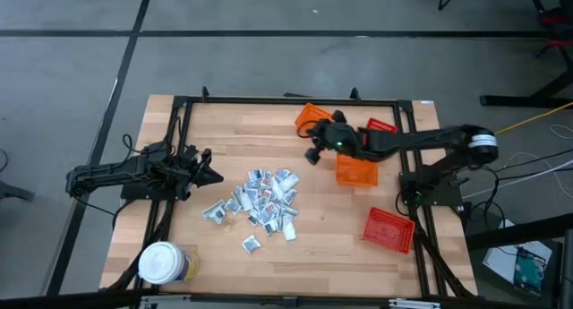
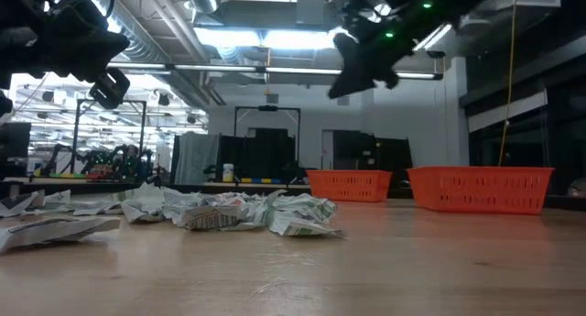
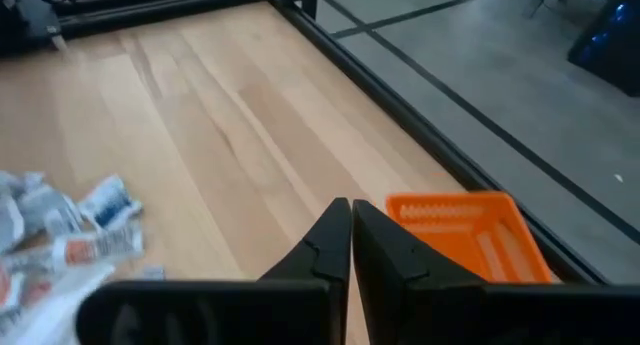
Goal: Pick & Place First Aid Supplies
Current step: Put the green bandage pack into the top orange bin
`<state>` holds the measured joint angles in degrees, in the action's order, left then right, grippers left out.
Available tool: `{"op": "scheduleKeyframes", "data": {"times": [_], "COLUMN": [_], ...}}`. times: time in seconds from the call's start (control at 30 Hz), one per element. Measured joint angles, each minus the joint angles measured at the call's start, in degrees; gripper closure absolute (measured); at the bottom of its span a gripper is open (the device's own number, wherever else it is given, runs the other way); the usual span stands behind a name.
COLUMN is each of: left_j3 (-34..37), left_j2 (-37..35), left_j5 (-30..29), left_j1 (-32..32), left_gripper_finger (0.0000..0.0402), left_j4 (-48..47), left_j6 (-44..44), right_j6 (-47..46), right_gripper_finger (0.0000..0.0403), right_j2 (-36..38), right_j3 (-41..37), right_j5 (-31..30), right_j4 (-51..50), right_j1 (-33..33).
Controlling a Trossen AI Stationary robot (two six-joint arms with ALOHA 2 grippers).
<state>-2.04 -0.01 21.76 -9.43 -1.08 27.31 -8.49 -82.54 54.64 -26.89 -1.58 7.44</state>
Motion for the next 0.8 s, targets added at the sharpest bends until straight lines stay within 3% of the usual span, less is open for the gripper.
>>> {"op": "scheduleKeyframes", "data": {"times": [0.5,0.8], "left_j3": [0.0,0.0], "left_j2": [0.0,0.0], "left_j5": [0.0,0.0], "left_j1": [0.01,0.0], "left_gripper_finger": [0.0386,0.0386], "left_j4": [0.0,0.0], "left_j6": [0.0,0.0], "right_j6": [0.22,16.79], "right_gripper_finger": [0.0385,0.0385], "right_j2": [-14.5,-16.49], "right_j3": [11.65,11.77], "right_j5": [0.35,18.15], "right_j4": [0.33,-1.98], "right_j1": [-7.27,-13.07]}}
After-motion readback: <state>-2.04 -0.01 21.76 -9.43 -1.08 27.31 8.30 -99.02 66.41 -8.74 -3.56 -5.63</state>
